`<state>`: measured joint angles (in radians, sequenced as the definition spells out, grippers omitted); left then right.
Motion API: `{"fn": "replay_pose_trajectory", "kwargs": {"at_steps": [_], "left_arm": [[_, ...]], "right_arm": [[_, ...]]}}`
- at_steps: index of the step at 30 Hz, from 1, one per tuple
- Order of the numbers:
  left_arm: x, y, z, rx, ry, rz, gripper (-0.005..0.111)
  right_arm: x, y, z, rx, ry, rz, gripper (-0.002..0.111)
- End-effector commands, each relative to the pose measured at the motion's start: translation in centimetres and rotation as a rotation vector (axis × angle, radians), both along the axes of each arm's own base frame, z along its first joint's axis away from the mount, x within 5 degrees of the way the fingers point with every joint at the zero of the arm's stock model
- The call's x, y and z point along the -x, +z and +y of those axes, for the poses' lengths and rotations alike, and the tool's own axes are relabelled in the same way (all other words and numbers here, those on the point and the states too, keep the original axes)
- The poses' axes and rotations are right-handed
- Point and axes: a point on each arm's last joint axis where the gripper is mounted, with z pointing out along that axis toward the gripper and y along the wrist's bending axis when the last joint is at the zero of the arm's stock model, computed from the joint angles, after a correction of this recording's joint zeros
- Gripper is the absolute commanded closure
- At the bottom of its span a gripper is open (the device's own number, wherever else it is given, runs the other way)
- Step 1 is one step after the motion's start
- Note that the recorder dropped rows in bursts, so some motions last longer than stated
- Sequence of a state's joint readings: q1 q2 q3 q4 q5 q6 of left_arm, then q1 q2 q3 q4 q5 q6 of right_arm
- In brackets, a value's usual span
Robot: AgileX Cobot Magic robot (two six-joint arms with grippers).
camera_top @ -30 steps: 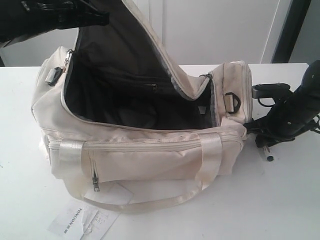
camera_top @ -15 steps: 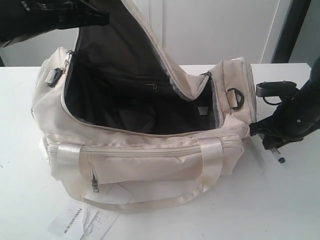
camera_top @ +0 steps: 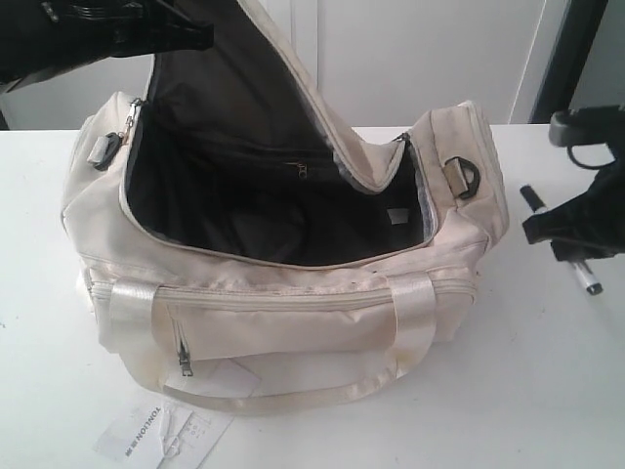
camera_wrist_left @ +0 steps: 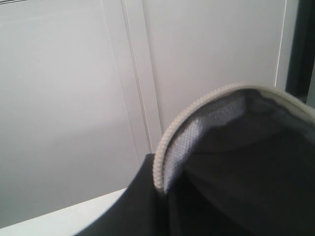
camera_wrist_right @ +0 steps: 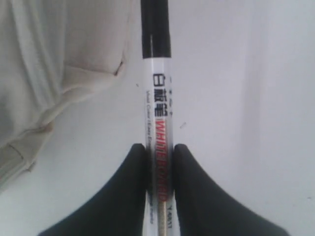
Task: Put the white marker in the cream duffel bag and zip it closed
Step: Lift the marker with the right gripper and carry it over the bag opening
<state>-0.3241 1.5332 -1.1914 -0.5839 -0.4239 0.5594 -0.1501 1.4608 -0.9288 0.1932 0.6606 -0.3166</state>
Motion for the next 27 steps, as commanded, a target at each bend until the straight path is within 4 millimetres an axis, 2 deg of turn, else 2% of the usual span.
{"fn": "replay_pose_trajectory", "kwargs": {"at_steps": [1, 6, 18, 27], "left_arm": [[0.1, 0.7, 0.2, 0.02, 0.016, -0.024, 0.107], [0.1, 0.7, 0.2, 0.02, 0.016, -0.024, 0.107], [0.1, 0.7, 0.2, 0.02, 0.016, -0.024, 0.107], [0.1, 0.7, 0.2, 0.02, 0.016, -0.024, 0.107]], "right_arm": [[1.6, 3.4, 0.1, 0.035, -0.021, -0.194, 0.108], [3.0, 5.5, 0.4, 0.008, -0.091, -0.444, 0.108], [4.7, 3.7, 3.1, 0.066, -0.05, -0.766, 0.108], [5.1, 4.5, 6.4, 0.015, 0.05, -0.973, 0.108]]}}
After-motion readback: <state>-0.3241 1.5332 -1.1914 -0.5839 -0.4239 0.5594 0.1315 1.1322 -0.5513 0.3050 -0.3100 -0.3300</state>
